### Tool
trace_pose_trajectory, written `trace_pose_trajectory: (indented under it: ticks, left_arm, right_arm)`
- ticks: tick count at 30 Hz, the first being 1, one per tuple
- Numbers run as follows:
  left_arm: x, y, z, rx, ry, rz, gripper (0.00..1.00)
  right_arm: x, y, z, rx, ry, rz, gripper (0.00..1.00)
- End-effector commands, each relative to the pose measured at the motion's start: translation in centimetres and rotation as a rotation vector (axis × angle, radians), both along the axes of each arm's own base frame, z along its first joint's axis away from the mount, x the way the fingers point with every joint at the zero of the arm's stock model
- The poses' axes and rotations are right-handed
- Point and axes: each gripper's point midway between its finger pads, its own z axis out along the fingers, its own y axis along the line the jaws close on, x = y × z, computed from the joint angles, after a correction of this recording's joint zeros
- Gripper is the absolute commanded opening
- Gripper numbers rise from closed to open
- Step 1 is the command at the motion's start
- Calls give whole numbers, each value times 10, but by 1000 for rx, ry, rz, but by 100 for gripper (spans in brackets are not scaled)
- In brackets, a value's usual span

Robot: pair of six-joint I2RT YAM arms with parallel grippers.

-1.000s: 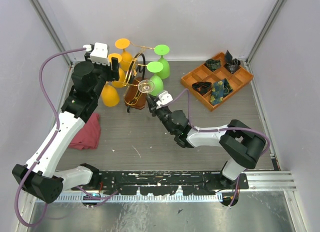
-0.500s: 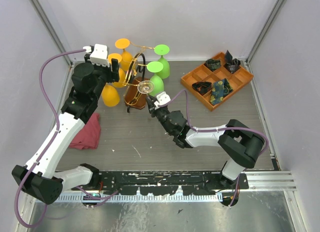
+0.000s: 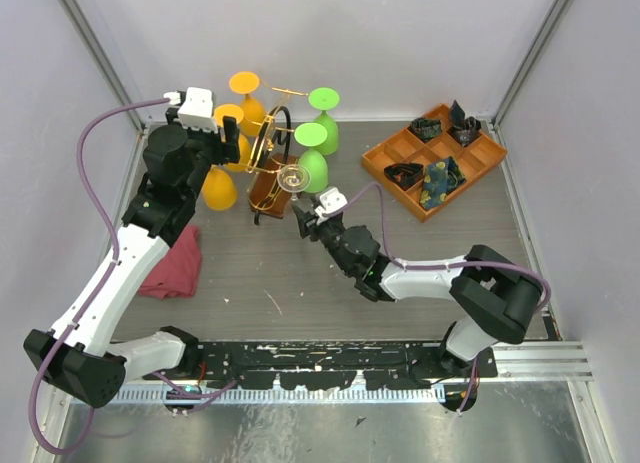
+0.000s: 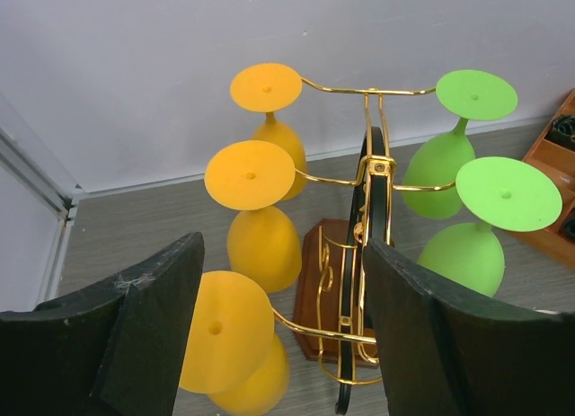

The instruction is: Place the wine glass upside down on the wine glass rack

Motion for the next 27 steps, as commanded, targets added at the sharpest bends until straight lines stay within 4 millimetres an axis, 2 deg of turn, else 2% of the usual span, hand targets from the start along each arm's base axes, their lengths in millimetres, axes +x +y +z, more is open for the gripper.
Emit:
trace_pose_trajectory:
  ticks: [1,5,8,13,14,15,16,21,27]
  left_arm:
    - [-1,5,10,-42,-29,24,79]
    - [-1,6,11,-64,-28,34,86]
    - [-1,7,15,-87,-32,44,99]
    - [0,9,24,-101,-22,63,98]
    - [0,9,25,-103,-17,65,98]
    - [1,9,28,-107,-14,67,98]
    - [1,9,32,-114,-17,68,98]
    - [3,6,35,-151,-15,66,98]
    - [6,0,30,-186,5,52,98]
  right_arm:
    - [-9,-13,25,70,-10,-19,55]
    - [-16,-24,26,46,14,-35,60]
    - [-19,-37,31,26,53,-71,65]
    - [-20,-62,47,-23,116,-163,74]
    - [-20,-71,50,-23,129,-201,81]
    - [-19,-80,58,-9,137,-241,95]
    - [-19,-90,61,-13,146,-286,99]
    - [-18,-120,86,-46,164,-417,100]
    - [-16,-136,125,-24,171,-425,100]
